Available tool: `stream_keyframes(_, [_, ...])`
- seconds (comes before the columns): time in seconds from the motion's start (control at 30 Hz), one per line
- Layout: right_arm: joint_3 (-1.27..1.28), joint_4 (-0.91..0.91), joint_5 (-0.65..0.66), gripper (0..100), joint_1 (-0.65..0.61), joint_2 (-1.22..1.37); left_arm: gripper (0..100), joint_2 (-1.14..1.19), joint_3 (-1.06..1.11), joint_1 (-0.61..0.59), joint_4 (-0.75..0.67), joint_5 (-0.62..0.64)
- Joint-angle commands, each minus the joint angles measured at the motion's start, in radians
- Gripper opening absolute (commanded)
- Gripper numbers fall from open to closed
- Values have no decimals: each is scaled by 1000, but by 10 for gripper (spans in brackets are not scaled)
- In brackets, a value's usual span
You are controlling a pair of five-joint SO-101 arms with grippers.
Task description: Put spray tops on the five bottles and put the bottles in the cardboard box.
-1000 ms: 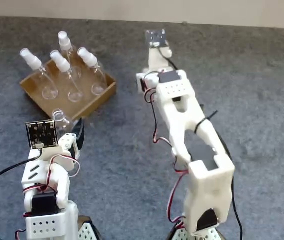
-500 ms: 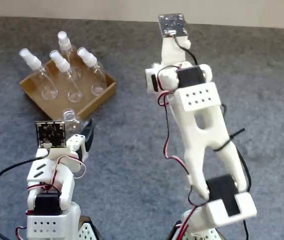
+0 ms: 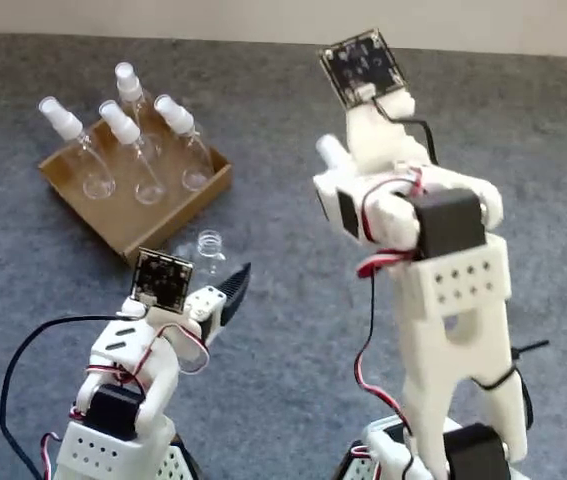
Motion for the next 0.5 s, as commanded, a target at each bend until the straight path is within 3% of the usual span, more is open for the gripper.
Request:
stream_keyframes(0.0, [-5, 79, 20, 98, 15, -71, 186, -4, -16, 68, -32, 5])
stream_keyframes(0.2, [-4, 209, 20, 96, 18, -97, 186, -4, -10, 71, -32, 5])
stream_keyframes(0.47, [156, 228, 21, 95, 163, -286, 186, -4, -8, 71, -32, 5])
